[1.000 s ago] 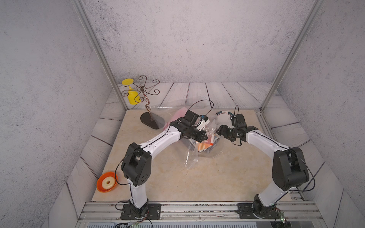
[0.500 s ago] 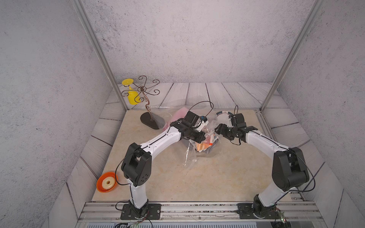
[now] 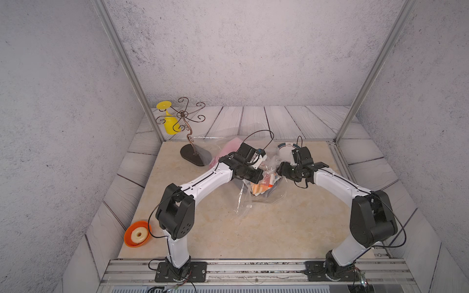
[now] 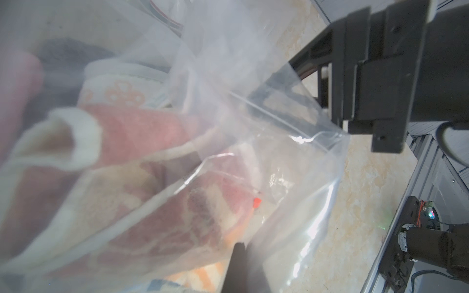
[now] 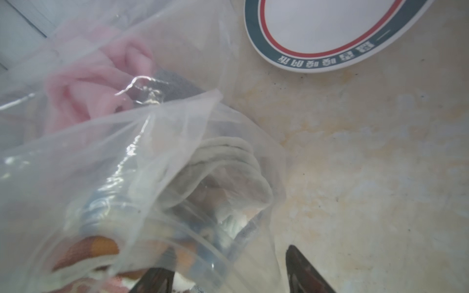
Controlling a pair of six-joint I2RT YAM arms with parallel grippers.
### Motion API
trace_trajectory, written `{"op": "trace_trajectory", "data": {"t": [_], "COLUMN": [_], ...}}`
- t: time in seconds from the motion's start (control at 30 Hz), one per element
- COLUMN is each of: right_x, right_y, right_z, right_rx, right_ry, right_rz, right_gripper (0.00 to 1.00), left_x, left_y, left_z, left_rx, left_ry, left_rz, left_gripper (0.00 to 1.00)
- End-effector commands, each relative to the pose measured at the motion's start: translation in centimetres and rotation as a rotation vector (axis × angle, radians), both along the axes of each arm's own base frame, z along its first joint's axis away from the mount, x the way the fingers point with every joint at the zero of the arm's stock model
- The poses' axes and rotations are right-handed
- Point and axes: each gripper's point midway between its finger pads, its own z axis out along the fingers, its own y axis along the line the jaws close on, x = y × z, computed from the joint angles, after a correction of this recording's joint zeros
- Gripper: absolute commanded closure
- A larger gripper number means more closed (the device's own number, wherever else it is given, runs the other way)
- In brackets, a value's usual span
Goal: Place the folded towel into the vacuum bag
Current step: Adjust the vacuum bag at the center of the board.
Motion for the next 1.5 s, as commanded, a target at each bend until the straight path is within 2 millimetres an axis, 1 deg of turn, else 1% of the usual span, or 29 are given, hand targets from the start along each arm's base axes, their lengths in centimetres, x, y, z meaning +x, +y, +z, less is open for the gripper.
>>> {"op": "trace_trajectory", "data": {"t": [0.0, 0.1, 0.17, 0.23, 0.4, 0.5, 0.57, 0.6, 0.63, 0.67, 0.7, 0.73, 0.77, 0.8, 0.87, 0.97, 1.07, 1.1, 1.2, 1.23, 1.33, 1.4, 1.47], "right_x": [0.3, 0.4, 0.4, 0.6, 0.7, 0.8, 1.0, 1.1, 1.2, 1.4, 1.7, 1.9, 2.1, 2.2, 2.3, 2.0, 1.3, 1.2, 1.1, 1.1, 1.1, 1.2, 1.4], "right_y": [-2.5, -3.2, -3.5, -3.9, -4.4, -4.7, -5.3, -5.7, -6.1, -6.5, -6.8, -7.1, -7.5, -7.8, -8.5, -9.6, -10.4, -10.5, -10.3, -10.0, -9.8, -9.7, -9.7], "right_z": [0.4, 0.5, 0.3, 0.2, 0.0, -0.2, -0.6, -0.7, -0.8, -0.9, -1.0, -1.1, -1.2, -1.3, -1.7, -2.4, -3.2, -3.4, -3.9, -4.0, -4.0, -3.8, -3.6], "right_rx": [-0.142, -0.17, -0.171, -0.172, -0.177, -0.174, -0.177, -0.171, -0.159, -0.142, -0.129, -0.116, -0.111, -0.11, -0.118, -0.128, -0.109, -0.093, -0.04, -0.026, -0.009, -0.005, -0.003], "right_ry": [0.003, -0.003, -0.007, 0.001, -0.005, -0.015, -0.016, -0.017, -0.015, -0.016, -0.02, -0.021, -0.022, -0.019, -0.008, 0.025, 0.058, 0.064, 0.069, 0.067, 0.064, 0.055, 0.048], "right_rz": [-0.053, -0.072, -0.081, -0.089, -0.105, -0.107, -0.119, -0.13, -0.144, -0.156, -0.163, -0.172, -0.181, -0.186, -0.199, -0.22, -0.26, -0.269, -0.277, -0.271, -0.268, -0.262, -0.257], "right_gripper": [0.4, 0.51, 0.64, 0.72, 0.86, 0.94, 1.0, 1.0, 1.0, 1.0, 1.0, 1.0, 1.0, 1.0, 1.0, 1.0, 1.0, 1.0, 1.0, 1.0, 1.0, 1.0, 1.0], "left_x": [-0.8, -1.3, -1.8, -2.1, -2.5, -3.3, -3.8, -4.1, -4.4, -4.7, -4.9, -5.2, -5.3, -5.4, -5.3, -5.1, -5.1, -5.2, -5.3, -5.7, -7.5, -8.5, -9.3], "left_y": [0.3, 0.3, 0.0, -0.2, 0.0, -0.1, -0.1, -0.1, 0.0, 0.2, 0.3, 0.6, 0.9, 1.2, 1.9, 3.3, 5.3, 6.0, 9.2, 10.3, 12.5, 13.4, 13.7], "left_z": [-0.2, -0.2, 0.0, 0.2, 0.3, 0.3, 0.3, 0.3, 0.3, 0.3, 0.3, 0.4, 0.5, 0.5, 0.7, 1.0, 0.3, -0.2, -2.3, -3.1, -5.3, -6.7, -8.1], "left_rx": [0.012, 0.003, -0.016, -0.029, -0.037, -0.054, -0.06, -0.063, -0.065, -0.064, -0.064, -0.061, -0.06, -0.057, -0.054, -0.029, 0.047, 0.073, 0.184, 0.218, 0.256, 0.262, 0.263], "left_ry": [0.011, 0.02, 0.035, 0.039, 0.027, 0.034, 0.035, 0.037, 0.04, 0.041, 0.038, 0.034, 0.024, 0.013, -0.014, -0.064, -0.071, -0.065, -0.017, 0.017, 0.136, 0.203, 0.257], "left_rz": [-0.022, -0.038, -0.063, -0.079, -0.096, -0.132, -0.152, -0.158, -0.167, -0.178, -0.181, -0.182, -0.177, -0.17, -0.134, -0.072, -0.002, 0.023, 0.165, 0.194, 0.217, 0.224, 0.218], "left_gripper": [1.0, 1.0, 1.0, 1.0, 1.0, 1.0, 1.0, 0.89, 0.75, 0.63, 0.54, 0.45, 0.39, 0.35, 0.32, 0.32, 0.33, 0.33, 0.33, 0.33, 0.33, 0.33, 0.33]}}
